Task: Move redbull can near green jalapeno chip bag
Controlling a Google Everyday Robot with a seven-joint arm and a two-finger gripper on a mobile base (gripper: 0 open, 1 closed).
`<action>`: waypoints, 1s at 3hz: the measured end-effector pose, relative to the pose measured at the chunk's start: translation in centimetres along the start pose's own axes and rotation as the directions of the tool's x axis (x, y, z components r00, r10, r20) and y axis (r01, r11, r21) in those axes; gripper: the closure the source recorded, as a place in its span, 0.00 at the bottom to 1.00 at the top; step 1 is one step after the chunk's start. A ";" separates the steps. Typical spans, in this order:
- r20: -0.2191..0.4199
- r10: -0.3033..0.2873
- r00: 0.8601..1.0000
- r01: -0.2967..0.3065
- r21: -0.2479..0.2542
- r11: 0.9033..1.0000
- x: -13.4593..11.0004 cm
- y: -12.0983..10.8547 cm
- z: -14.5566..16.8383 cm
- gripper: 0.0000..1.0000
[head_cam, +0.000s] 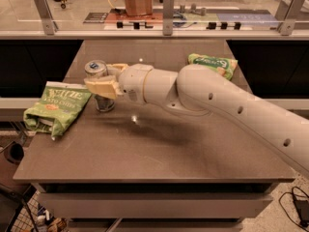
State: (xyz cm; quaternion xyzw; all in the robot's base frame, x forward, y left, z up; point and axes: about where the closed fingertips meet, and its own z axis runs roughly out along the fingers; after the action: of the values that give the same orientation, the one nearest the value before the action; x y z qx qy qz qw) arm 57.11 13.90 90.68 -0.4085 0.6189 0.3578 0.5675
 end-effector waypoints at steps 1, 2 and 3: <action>-0.020 0.024 1.000 -0.024 0.003 1.000 1.3 0.8 0.5 0.92; -0.020 0.024 1.000 -0.024 0.002 1.000 1.0 0.8 0.5 0.74; -0.020 0.024 1.000 -0.024 0.002 1.000 0.9 0.8 0.5 0.51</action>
Offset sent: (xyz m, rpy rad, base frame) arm -0.0048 0.0064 -0.0134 -0.0081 0.0283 -0.0049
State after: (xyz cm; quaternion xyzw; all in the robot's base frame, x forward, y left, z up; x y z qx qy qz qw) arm 56.60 14.57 89.69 -0.4041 0.6298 0.3598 0.5573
